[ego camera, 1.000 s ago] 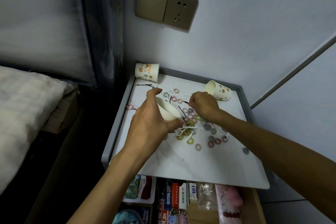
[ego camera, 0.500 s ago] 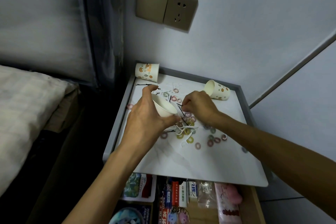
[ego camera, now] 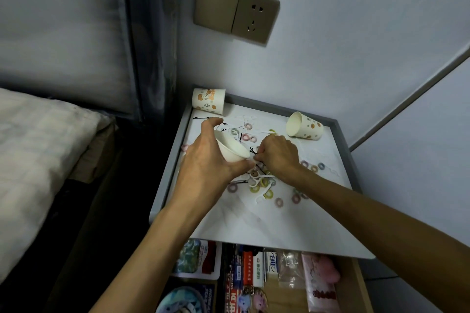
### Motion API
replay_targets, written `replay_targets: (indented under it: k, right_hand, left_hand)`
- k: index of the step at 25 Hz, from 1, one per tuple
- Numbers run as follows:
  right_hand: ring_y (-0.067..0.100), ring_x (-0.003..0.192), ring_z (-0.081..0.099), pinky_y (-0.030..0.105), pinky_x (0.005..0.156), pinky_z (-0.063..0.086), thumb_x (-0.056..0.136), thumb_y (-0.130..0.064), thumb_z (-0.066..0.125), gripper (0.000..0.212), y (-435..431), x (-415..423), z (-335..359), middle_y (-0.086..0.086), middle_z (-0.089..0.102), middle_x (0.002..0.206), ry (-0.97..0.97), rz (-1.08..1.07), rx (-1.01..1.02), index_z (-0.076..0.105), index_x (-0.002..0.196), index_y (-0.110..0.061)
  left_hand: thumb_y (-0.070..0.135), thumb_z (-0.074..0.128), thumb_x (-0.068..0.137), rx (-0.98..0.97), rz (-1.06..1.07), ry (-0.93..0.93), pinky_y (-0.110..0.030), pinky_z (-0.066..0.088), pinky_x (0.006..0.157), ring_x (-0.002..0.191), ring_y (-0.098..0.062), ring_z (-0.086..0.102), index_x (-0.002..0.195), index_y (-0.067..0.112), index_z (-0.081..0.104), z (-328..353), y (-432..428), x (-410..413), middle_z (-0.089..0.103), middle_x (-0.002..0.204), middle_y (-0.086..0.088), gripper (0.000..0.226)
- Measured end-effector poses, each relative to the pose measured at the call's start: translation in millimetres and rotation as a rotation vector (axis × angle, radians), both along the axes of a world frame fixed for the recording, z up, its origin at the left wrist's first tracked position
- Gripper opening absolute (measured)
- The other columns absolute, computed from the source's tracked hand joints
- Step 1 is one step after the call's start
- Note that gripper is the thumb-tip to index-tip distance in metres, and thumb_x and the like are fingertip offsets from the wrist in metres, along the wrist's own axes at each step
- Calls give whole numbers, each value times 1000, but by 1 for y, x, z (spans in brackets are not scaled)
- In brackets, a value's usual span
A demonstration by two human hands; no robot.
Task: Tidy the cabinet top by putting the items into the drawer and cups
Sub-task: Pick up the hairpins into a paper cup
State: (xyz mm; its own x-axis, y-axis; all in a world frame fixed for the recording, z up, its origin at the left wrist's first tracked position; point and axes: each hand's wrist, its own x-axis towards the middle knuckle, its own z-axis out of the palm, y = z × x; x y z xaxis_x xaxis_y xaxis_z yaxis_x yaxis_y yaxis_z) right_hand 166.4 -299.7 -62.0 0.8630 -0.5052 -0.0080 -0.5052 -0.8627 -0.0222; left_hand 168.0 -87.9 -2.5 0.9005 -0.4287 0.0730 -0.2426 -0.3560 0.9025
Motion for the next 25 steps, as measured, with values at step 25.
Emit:
replay_targets:
  k: [25]
  right_hand:
    - [3, 74, 65, 19, 71, 51, 85, -18, 73, 6, 41, -18, 122, -8, 72, 87, -214, 594, 582, 73, 92, -19]
  left_hand:
    - [37, 86, 63, -22, -12, -35, -34, 49, 85, 104, -18, 56, 139, 30, 34, 8, 10, -1, 56, 110, 8, 93]
